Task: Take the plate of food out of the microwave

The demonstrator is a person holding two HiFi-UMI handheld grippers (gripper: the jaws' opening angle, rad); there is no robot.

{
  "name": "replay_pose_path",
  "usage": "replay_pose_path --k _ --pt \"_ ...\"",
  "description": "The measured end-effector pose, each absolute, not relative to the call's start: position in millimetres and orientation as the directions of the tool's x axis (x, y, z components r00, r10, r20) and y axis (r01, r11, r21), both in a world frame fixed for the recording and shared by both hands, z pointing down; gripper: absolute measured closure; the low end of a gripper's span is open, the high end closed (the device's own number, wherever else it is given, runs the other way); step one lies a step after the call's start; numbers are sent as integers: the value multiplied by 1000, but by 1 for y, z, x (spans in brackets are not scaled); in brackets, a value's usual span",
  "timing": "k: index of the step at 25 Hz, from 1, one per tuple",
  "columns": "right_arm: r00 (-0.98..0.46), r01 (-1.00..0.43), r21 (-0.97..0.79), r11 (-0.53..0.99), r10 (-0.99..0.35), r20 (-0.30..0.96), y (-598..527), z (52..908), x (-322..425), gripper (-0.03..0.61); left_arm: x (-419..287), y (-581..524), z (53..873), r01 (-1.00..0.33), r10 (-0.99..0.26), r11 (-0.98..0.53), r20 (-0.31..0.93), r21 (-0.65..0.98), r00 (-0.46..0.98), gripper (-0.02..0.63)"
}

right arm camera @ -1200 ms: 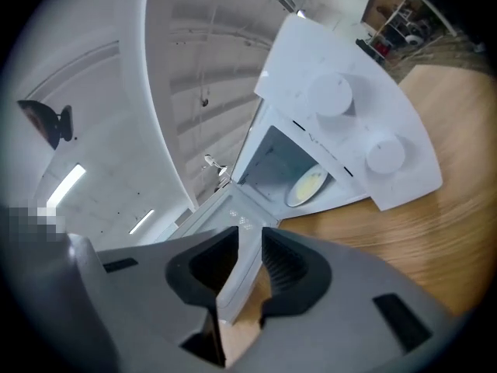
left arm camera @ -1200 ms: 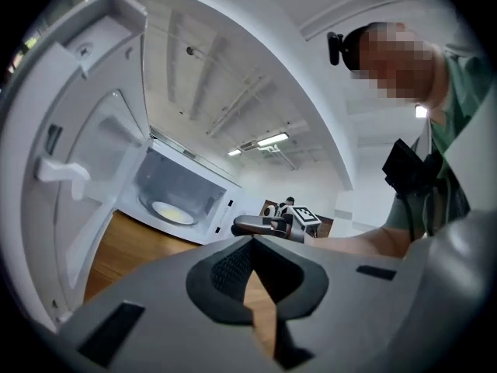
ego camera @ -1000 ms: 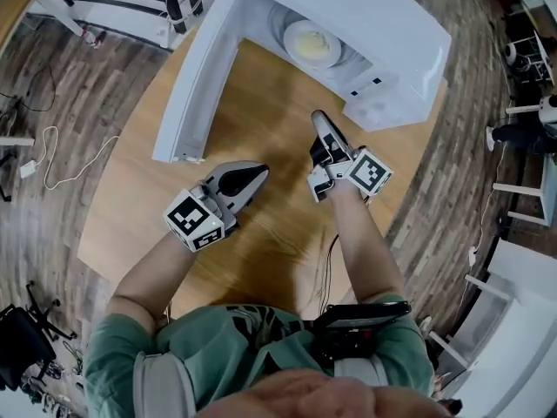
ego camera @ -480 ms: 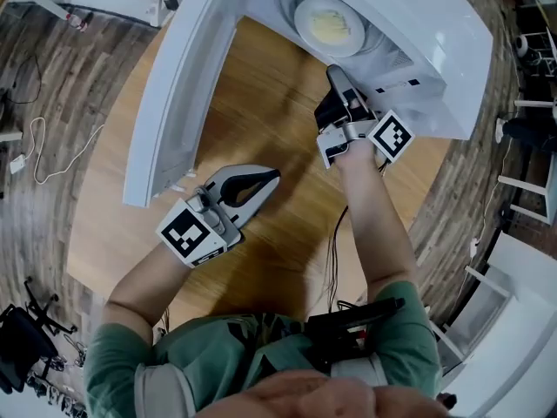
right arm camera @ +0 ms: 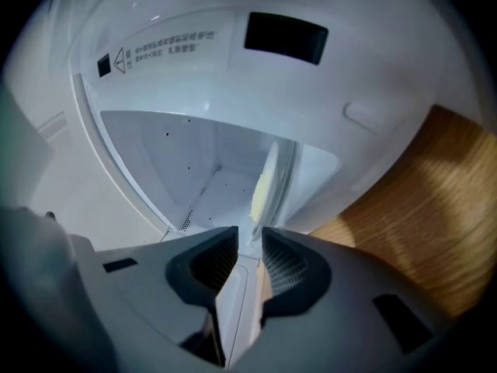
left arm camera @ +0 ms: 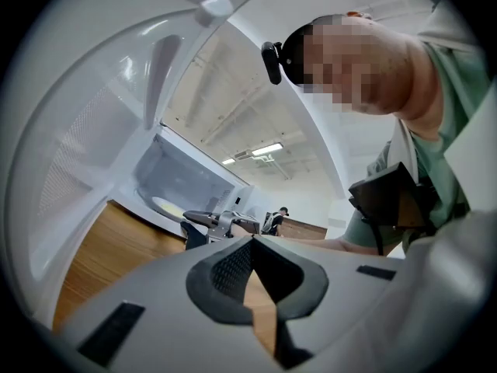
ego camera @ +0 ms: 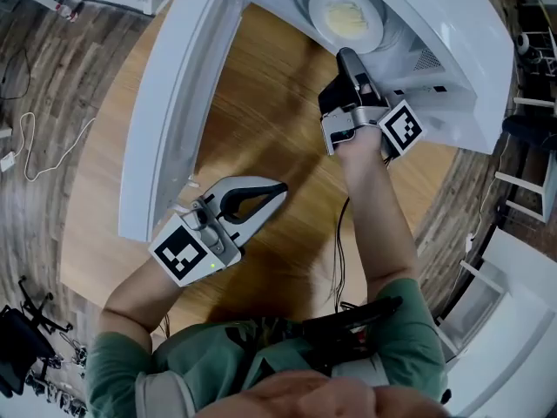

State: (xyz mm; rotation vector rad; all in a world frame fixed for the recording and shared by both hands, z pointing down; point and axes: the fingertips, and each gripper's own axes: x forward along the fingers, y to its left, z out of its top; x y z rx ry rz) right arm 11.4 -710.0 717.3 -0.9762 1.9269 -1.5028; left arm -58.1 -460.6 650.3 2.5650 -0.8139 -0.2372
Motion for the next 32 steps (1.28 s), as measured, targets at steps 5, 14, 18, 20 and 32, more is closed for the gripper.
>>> replay_pose_path --k 5,14,18,20,32 --pt "-588 -213 -971 113 -808 35 -716 718 7 503 -60 -455 647 -497 -574 -742 -44 450 817 620" --pt "-586 -192 -974 121 -810 15 -719 713 3 503 -63 -446 654 -502 -578 -735 -34 456 815 618" --pt "-578 -161 -982 97 -816 14 -721 715 2 503 -66 -445 656 -507 -583 -729 -28 460 812 618" --pt "-569 -145 -987 71 -822 24 -721 718 4 506 -68 -444 657 -510 -589 -720 -26 470 808 619" --pt "-600 -115 -985 128 -799 -33 -713 713 8 559 -75 -445 655 -515 -597 -709 -20 482 802 619"
